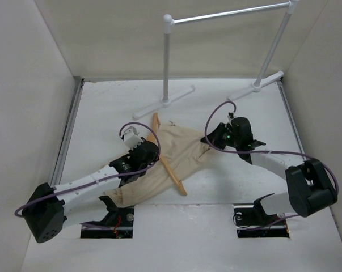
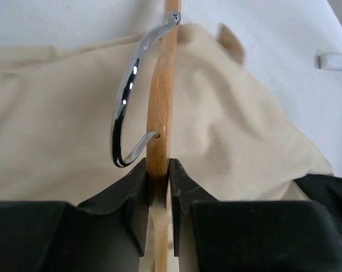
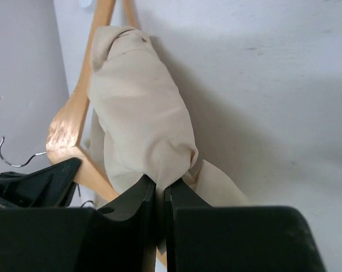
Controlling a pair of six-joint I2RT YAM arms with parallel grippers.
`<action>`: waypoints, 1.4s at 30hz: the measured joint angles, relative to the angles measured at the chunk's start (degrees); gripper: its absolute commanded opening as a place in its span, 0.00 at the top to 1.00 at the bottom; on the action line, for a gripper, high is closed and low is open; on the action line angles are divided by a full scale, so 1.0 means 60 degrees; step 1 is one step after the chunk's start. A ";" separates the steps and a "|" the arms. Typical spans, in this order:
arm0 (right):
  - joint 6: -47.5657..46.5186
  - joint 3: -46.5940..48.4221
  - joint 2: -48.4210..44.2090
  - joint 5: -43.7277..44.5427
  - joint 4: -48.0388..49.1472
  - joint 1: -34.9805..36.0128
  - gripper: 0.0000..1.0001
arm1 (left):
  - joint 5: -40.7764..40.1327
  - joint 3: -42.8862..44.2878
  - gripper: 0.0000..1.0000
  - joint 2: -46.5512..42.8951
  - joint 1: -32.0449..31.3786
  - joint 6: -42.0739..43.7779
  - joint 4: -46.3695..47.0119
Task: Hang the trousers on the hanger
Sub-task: Place the trousers on the hanger, then place the hanger at the clothesline.
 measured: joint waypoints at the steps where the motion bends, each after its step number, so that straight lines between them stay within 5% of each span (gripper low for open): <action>1: -0.0047 -0.0106 -0.0182 0.0015 -0.0080 -0.0160 0.93 | -0.0040 -0.0011 0.98 -0.0091 0.0073 0.0036 -0.0127; 10: 0.0000 -0.1672 -0.2433 0.0984 -0.0798 -0.0557 0.90 | -0.0171 0.0146 0.98 -0.0382 0.0353 0.0408 -0.0769; 20: 0.0142 -0.2350 -0.3053 0.1661 -0.1716 -0.0291 0.78 | -0.0408 0.1566 0.98 0.0736 -0.0619 0.1188 -0.1610; 27: -0.0025 -0.2350 -0.3974 0.1974 -0.2648 -0.0459 0.33 | -0.0452 0.2849 0.98 0.1060 -0.1118 0.1749 -0.2958; 31: -0.0215 -0.2288 -0.4641 0.2102 -0.3468 -0.0459 0.24 | -0.0499 0.4062 0.98 0.1406 -0.1399 0.1872 -0.4280; 37: -0.0714 -0.1024 -0.6473 0.2605 -0.5337 -0.0189 0.31 | -0.0466 0.7464 0.98 0.2459 -0.1672 0.2204 -0.6328; 41: -0.1089 0.0470 -0.7267 0.2725 -0.6033 0.0321 0.48 | -0.0357 0.9901 0.98 0.3173 -0.1759 0.2707 -0.7275; 42: -0.1169 0.0816 -0.7380 0.2750 -0.6164 0.0463 0.60 | -0.0321 1.0571 0.98 0.3413 -0.1770 0.2878 -0.7577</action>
